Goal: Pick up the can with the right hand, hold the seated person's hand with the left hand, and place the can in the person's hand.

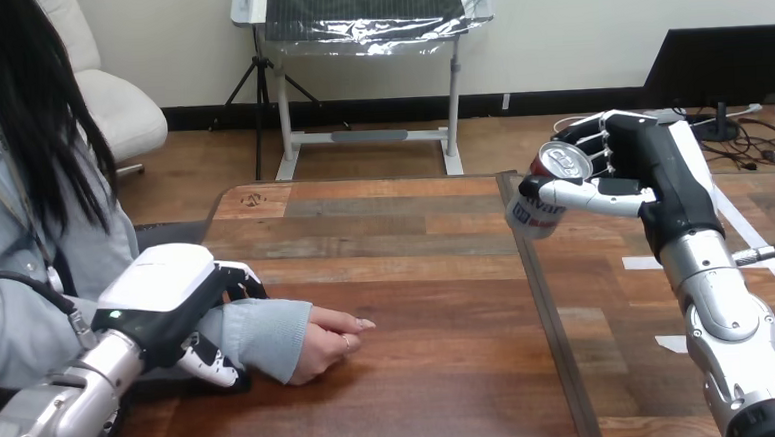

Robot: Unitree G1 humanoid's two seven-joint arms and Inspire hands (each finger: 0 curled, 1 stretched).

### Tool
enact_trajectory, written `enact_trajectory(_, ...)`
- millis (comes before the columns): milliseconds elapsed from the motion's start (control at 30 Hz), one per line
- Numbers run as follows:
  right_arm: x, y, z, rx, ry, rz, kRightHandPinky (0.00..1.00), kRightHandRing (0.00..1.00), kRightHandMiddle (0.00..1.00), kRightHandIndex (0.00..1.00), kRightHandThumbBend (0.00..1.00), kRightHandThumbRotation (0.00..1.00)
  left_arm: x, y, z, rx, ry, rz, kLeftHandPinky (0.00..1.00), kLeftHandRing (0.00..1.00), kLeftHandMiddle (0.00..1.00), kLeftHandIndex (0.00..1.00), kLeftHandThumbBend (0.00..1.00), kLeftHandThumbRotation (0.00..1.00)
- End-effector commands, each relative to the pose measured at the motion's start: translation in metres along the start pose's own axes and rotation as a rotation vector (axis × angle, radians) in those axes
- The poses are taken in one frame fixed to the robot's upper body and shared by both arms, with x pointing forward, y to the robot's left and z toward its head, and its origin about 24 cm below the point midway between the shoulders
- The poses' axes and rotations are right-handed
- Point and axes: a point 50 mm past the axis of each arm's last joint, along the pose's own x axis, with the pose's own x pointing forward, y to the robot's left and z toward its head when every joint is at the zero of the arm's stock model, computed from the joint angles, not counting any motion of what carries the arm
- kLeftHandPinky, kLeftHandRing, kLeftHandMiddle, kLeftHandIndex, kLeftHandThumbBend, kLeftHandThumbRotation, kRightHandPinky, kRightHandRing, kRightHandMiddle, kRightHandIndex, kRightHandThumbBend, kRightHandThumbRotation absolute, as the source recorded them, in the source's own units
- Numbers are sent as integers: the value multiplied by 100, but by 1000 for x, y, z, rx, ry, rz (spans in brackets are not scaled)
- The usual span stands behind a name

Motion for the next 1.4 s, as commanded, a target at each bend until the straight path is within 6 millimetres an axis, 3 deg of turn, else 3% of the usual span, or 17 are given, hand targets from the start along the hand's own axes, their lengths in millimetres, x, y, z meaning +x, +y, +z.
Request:
enact_trajectory(0,11,-2,24,26,-104,-3,39,43,48,49,76,0,13,7,8,19,-21,22,57,61,64,64,97,5)
enact_trajectory(767,11,3,19,34,-110,41,39,43,48,49,76,0,19,6,11,20,-9,-21,46,47,50,50,88,0)
enact_trajectory(1367,11,6,17,29,-112,55,39,42,48,49,78,0,18,6,10,7,-10,-33,36,39,43,44,86,0)
